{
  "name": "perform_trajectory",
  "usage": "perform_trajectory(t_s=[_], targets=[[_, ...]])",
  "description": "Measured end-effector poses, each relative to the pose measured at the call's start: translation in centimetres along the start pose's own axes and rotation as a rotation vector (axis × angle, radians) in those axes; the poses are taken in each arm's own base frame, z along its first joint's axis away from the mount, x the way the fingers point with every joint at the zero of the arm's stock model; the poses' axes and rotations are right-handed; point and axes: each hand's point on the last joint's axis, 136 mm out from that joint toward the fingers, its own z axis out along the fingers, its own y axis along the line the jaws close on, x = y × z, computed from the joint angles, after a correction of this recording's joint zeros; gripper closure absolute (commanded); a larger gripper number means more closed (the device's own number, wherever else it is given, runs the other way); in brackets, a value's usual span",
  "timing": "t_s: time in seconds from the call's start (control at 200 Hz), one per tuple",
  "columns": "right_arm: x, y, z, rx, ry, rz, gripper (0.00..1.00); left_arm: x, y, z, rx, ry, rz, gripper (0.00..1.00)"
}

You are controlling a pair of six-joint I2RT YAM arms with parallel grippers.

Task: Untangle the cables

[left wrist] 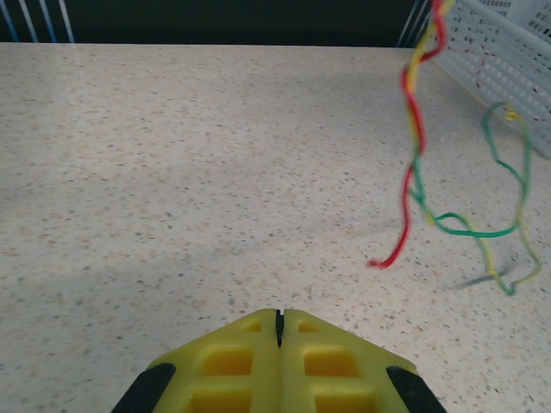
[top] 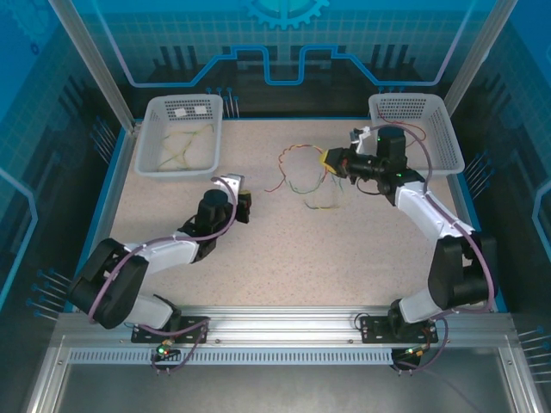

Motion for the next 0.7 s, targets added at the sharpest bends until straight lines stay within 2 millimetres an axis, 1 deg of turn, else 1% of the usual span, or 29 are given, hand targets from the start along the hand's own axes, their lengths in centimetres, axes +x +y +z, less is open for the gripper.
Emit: perform_trajectory(t_s=[0.13, 0.15, 0.175, 0.185, 0.2, 0.25, 0.27, 0.325, 0.34, 0.37, 0.39, 0.42, 0.435, 0.5, 0.55, 0.575, 0.625, 0.645, 0.7], targets=[[-0.4, -0.7, -1.4, 0.018, -0.029, 0.005, 1.00, -0.6, 0.6, -0.3, -0.011, -0.013, -0.008, 1.00], [-0.4, -0.8, -1.5, 0.020, -0.031, 0.007, 1.00, -0.7, 0.5, -0.4, -0.006, -0.013, -0.008, 0.93], [-0.4, -0.8, -1.5, 0.022, -0.032, 0.008, 1.00, -0.7, 0.4, -0.4, 0.001, -0.012, -0.008, 0.79], [-0.4, -0.9, -1.6, 0.023, -0.031, 0.010, 1.00, -0.7, 0.3, -0.4, 0.005, -0.012, -0.008, 0.76], [-0.4, -0.9, -1.6, 0.022, -0.031, 0.010, 1.00, -0.7, 0.2, -0.5, 0.014, -0.011, -0.006, 0.74], [-0.4, -0.9, -1.6, 0.022, -0.029, 0.011, 1.00, -0.7, -0.4, -0.5, 0.049, -0.004, -0.009, 0.73], [-0.3, -0.9, -1.5, 0.022, -0.028, 0.011, 1.00, -0.6, -0.7, -0.6, 0.063, -0.001, -0.009, 0.67], [-0.3, -0.8, -1.5, 0.021, -0.026, 0.009, 1.00, -0.5, -1.6, -0.6, 0.107, 0.009, -0.016, 0.47], [-0.2, -0.8, -1.4, 0.021, -0.024, 0.008, 1.00, -0.4, -2.1, -0.7, 0.125, 0.012, -0.005, 0.43], [-0.1, -0.7, -1.3, 0.020, -0.021, 0.007, 1.00, -0.4, -2.8, -0.7, 0.153, 0.013, -0.003, 0.39], [0.0, -0.7, -1.2, 0.019, -0.019, 0.006, 1.00, -0.4, -3.4, -0.8, 0.169, 0.014, -0.007, 0.33], [0.2, -0.5, -1.1, 0.017, -0.014, 0.005, 1.00, -0.5, -4.7, -0.9, 0.208, 0.015, 0.004, 0.25], [0.3, -0.5, -1.0, 0.015, -0.012, 0.004, 1.00, -0.5, -5.4, -1.0, 0.229, 0.015, 0.025, 0.23], [0.7, 0.0, -0.5, 0.002, 0.000, 0.002, 1.00, -1.0, -8.6, -1.2, 0.319, -0.002, 0.052, 0.22], [1.1, 0.3, -0.1, -0.011, 0.007, 0.006, 1.00, -1.5, -11.2, -1.3, 0.399, -0.022, 0.069, 0.14], [1.3, 0.5, 0.1, -0.018, 0.010, 0.010, 1.00, -1.7, -12.5, -1.2, 0.438, -0.035, 0.078, 0.13], [1.6, 0.7, 0.5, -0.028, 0.016, 0.017, 1.00, -2.2, -14.0, -0.8, 0.489, -0.055, 0.073, 0.12], [1.7, 0.9, 0.7, -0.032, 0.019, 0.021, 1.00, -2.2, -14.6, -0.6, 0.512, -0.060, 0.074, 0.10], [2.0, 1.3, 1.1, -0.047, 0.026, 0.027, 1.00, -2.2, -15.7, 0.1, 0.549, -0.075, 0.074, 0.07]])
